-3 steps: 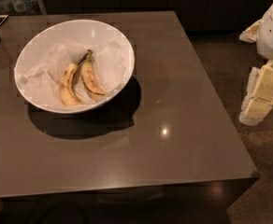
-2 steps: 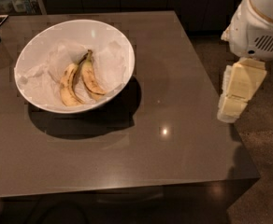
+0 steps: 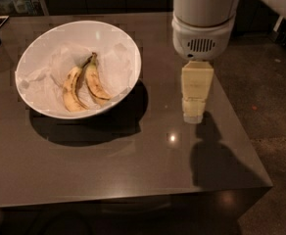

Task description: Pick banana from white bowl

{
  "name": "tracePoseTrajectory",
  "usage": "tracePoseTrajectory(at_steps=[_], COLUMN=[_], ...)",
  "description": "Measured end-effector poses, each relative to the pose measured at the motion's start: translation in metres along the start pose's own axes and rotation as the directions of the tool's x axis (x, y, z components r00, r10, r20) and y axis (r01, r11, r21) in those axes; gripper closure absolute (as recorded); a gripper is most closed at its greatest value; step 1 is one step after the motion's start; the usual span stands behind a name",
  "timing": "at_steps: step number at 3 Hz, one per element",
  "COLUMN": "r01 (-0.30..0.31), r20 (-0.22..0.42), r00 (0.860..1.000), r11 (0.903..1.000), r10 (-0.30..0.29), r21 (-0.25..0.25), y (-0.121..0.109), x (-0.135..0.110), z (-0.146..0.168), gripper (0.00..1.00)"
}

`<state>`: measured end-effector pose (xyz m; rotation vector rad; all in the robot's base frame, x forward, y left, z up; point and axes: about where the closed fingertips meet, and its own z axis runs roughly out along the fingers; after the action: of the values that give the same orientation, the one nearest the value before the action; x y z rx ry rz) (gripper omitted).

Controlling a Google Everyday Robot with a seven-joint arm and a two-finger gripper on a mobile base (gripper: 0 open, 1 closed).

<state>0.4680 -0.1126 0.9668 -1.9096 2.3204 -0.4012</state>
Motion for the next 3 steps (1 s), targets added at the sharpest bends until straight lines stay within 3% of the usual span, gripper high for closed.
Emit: tracePoseTrajectory(at_steps=[1,2,3], r01=[0.000,-0.049,-0.147], r20=[0.023,0.062,0.090], r00=[1.000,0.997,0.987], r11=[0.9996,0.9935,0.9769], r10=[-0.001,0.043,0.135], r21=[0.030,0.102,0.155], y=[-0.006,-0.020,-0.037], x=[-0.007,-0.032,-0.054], z=[-0.002,-0.015,-0.029], gripper=[0.00,0.00,0.00])
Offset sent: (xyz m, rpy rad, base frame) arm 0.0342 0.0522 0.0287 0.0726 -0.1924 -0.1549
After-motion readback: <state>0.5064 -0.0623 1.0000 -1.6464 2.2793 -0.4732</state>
